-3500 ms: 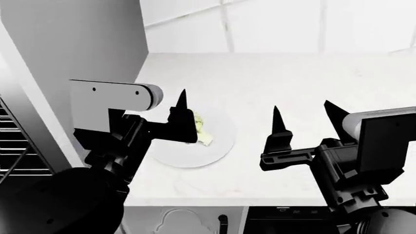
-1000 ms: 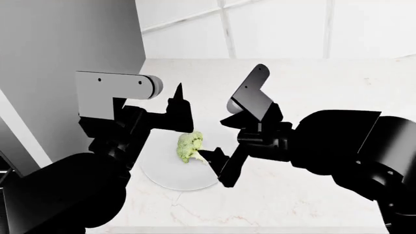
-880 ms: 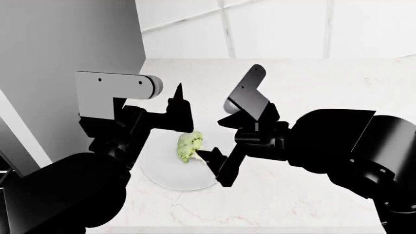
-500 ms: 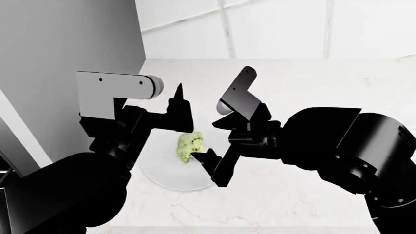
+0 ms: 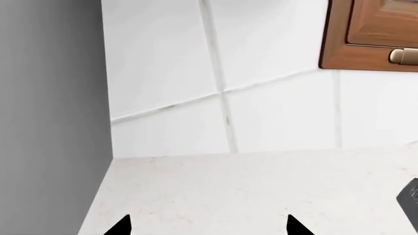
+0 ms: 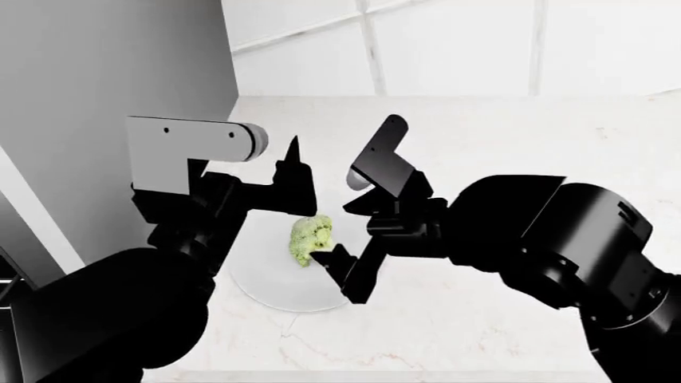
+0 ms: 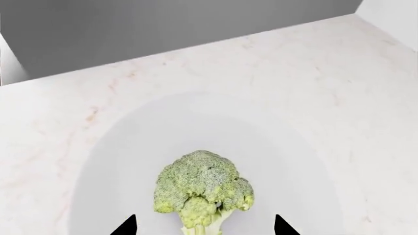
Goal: Place the broccoli on the top rack of the oven.
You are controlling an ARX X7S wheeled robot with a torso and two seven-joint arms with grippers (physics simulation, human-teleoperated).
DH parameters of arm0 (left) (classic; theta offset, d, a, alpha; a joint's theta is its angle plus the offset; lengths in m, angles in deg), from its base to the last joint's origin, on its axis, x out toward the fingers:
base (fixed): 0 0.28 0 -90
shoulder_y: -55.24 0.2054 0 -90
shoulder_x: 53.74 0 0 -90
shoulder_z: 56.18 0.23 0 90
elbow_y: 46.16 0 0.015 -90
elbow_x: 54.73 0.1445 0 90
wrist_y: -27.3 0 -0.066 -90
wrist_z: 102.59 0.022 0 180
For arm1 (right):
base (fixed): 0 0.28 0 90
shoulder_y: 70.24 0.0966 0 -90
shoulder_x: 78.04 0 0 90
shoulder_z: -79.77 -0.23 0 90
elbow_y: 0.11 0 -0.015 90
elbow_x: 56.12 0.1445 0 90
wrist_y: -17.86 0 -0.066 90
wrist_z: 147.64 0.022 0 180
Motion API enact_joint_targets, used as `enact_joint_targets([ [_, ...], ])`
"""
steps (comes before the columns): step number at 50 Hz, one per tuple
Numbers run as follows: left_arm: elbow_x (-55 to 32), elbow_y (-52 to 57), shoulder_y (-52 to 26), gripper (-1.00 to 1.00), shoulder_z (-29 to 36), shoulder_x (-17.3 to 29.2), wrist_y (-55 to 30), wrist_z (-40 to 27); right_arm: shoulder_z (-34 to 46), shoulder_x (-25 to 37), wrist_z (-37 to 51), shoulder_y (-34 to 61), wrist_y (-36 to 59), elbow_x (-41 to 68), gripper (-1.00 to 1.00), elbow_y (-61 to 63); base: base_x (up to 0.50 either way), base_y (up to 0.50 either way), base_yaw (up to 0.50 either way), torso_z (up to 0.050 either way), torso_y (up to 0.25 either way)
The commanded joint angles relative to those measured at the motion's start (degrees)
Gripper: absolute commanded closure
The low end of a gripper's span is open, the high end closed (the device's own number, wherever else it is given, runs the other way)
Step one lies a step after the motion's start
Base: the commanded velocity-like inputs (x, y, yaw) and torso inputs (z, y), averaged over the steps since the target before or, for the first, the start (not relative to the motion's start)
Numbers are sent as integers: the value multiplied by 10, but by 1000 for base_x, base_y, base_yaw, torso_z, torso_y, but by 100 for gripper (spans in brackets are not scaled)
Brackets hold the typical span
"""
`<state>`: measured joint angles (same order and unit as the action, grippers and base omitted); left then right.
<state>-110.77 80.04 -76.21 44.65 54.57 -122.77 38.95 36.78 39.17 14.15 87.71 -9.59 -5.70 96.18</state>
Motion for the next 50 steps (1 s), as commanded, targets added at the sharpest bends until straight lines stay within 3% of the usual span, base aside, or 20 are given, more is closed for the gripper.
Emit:
enact_joint_targets([
  [1,3,-5,0,-100,5,3,6,2,10,-8,-7,0,-13,-13,-100,-26,0,0,0,0,0],
  [50,16,-23,2,-100,26,10,31,10,52,-23,-38,-9,-35,-29,-100,-67,0,0,0,0,0],
])
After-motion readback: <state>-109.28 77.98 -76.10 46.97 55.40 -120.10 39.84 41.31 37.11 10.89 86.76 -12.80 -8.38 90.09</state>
